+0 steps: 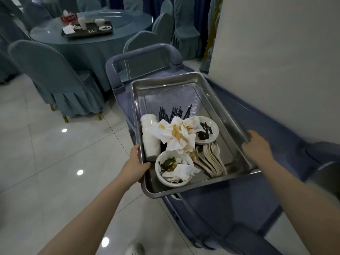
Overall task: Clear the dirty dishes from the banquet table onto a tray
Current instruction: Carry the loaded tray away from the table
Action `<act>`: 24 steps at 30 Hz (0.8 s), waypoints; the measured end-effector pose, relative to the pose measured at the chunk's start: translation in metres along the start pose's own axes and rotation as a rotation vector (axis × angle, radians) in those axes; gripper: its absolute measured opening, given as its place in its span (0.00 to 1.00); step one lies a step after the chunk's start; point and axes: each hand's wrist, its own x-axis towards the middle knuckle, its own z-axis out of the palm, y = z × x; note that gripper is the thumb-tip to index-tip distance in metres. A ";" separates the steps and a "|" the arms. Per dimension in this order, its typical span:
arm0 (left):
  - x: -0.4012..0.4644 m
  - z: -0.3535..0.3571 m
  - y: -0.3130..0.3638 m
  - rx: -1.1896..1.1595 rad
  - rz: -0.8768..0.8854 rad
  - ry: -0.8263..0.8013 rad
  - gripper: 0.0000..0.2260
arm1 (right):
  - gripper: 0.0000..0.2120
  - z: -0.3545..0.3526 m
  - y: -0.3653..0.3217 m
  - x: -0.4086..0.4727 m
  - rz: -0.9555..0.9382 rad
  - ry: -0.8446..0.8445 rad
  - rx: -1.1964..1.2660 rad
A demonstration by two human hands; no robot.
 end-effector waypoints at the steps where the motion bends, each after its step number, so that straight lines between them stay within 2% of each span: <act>1: -0.003 0.005 0.004 -0.008 -0.010 -0.007 0.33 | 0.28 0.001 0.000 -0.007 -0.038 -0.006 -0.037; 3: -0.009 0.016 0.012 -0.044 -0.024 -0.019 0.33 | 0.29 0.006 0.002 -0.024 -0.103 -0.022 -0.097; 6: -0.018 0.035 0.023 -0.109 -0.056 -0.056 0.36 | 0.29 0.005 0.006 -0.041 -0.138 -0.066 -0.029; 10: -0.029 0.064 0.043 -0.160 -0.163 -0.190 0.40 | 0.30 -0.018 0.006 -0.044 -0.121 -0.099 0.049; 13: -0.039 0.083 0.057 -0.186 -0.212 -0.283 0.45 | 0.26 -0.028 0.003 -0.048 -0.155 -0.086 0.095; 18: -0.050 0.105 0.071 -0.249 -0.199 -0.382 0.47 | 0.25 -0.026 0.002 -0.057 -0.165 -0.139 0.144; 21: -0.054 0.107 0.074 -0.192 -0.162 -0.405 0.46 | 0.24 -0.027 0.002 -0.064 -0.171 -0.121 0.158; 24: -0.049 0.097 0.071 -0.047 -0.103 -0.450 0.44 | 0.18 -0.029 -0.003 -0.075 -0.251 -0.069 0.319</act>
